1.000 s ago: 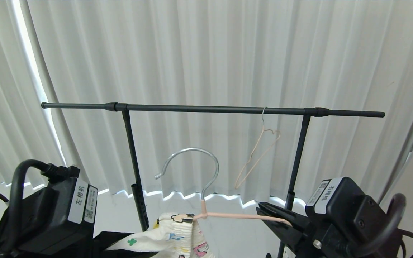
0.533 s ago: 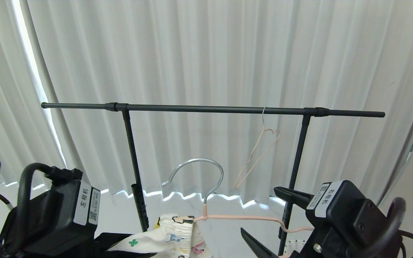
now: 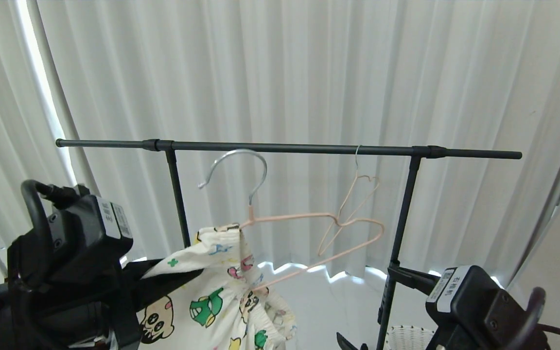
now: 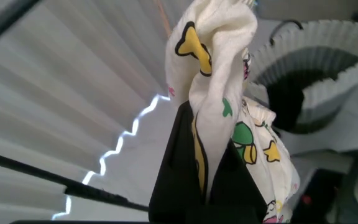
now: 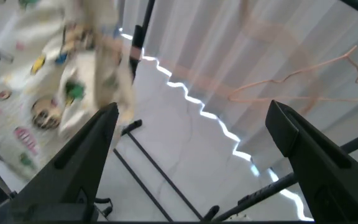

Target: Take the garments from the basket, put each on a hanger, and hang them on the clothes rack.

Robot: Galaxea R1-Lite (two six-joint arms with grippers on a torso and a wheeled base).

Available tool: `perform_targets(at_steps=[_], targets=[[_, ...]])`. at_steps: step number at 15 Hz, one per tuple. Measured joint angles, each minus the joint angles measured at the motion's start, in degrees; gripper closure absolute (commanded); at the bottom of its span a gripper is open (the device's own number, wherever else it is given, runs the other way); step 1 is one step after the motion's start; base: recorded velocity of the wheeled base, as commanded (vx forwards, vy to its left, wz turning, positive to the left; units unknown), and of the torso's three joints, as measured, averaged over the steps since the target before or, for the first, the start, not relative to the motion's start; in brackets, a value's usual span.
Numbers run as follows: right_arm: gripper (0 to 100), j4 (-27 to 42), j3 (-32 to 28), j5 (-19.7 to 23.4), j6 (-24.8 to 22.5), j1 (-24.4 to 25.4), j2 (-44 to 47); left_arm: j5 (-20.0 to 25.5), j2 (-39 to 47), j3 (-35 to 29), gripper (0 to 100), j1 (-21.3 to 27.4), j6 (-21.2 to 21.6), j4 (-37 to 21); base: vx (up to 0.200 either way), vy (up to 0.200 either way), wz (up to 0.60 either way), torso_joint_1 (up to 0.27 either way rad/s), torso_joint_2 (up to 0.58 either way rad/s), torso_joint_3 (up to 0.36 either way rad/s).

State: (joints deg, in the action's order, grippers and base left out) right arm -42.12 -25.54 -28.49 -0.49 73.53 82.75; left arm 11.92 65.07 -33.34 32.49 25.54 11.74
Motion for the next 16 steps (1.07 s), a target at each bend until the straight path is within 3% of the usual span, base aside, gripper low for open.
perform_targets(at_steps=[1,6,10,16], targets=[[0,0.1,0.1,0.1,2.6,-0.5,0.2,-0.4,0.3,-0.6,100,-0.9,0.0,2.6,0.000,0.000,0.00,0.000,0.00,0.000],[0,0.5,-5.3,0.4,14.3,-6.1,5.8,0.0,0.2,-3.1,100,-1.5,0.1,3.0,0.000,0.000,0.00,0.000,0.00,0.000],[0,3.7,-12.7,1.3,16.3,-9.7,11.8,0.0,-0.3,-5.0,100,0.3,0.1,3.0,0.000,0.000,0.00,0.000,0.00,0.000],[0,3.9,-13.9,3.0,16.4,-9.4,16.4,0.0,-0.6,-6.8,100,2.0,0.1,3.0,0.000,0.000,0.00,0.000,0.00,0.000]])
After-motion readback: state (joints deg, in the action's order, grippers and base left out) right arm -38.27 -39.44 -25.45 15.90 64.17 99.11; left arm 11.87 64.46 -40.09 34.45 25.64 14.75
